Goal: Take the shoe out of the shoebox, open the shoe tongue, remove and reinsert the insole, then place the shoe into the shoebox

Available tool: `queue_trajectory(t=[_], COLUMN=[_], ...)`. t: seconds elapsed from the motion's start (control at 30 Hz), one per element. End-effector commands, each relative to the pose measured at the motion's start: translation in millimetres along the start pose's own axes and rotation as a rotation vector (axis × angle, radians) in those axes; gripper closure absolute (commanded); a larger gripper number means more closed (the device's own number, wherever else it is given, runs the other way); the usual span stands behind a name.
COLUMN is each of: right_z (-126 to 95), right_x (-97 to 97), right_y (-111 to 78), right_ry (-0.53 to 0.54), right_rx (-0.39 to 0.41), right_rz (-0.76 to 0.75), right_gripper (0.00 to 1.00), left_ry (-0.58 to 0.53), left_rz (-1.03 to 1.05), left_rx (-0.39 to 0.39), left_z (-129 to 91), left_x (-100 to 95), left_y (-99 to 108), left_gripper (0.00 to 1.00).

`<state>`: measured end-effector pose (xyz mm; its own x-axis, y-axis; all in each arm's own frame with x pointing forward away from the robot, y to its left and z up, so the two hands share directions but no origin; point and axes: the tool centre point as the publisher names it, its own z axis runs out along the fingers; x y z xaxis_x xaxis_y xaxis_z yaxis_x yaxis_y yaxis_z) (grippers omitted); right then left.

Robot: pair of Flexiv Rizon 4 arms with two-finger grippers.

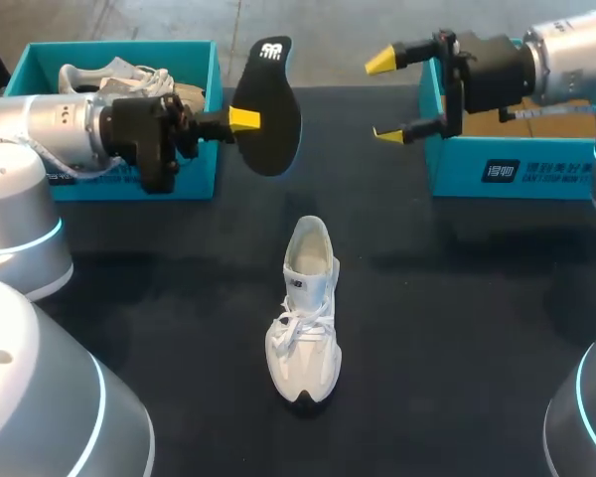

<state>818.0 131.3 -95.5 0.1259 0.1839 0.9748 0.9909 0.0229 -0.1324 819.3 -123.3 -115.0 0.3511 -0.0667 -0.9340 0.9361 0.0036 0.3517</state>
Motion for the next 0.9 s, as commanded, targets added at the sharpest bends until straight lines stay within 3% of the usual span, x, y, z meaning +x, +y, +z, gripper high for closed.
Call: queue_trajectory(t=[0.03, 0.33, 0.67, 0.9], right_z=[-2, -2, -2, -2], right_x=[-0.7, -0.7, -0.7, -0.7], right_y=[-7.2, -7.2, -7.2, -7.2], right_ry=[-0.01, -0.01, -0.01, -0.01], right_rx=[-0.05, -0.05, -0.05, -0.05], right_rz=[0.002, 0.002, 0.002, 0.002], right_gripper=[0.0, 0.0, 0.0, 0.0], left_ry=[0.012, 0.01, 0.102, 0.039], left_rz=[0.005, -0.136, -0.363, -0.609], left_rx=[0.002, -0.01, -0.005, 0.003], left_z=[-8, -25, -37, -44], left_x=[-2.6, -4.1, -12.6, -6.1], left_y=[-7, -16, -25, -26], left_gripper=[1.0, 1.0, 1.0, 1.0])
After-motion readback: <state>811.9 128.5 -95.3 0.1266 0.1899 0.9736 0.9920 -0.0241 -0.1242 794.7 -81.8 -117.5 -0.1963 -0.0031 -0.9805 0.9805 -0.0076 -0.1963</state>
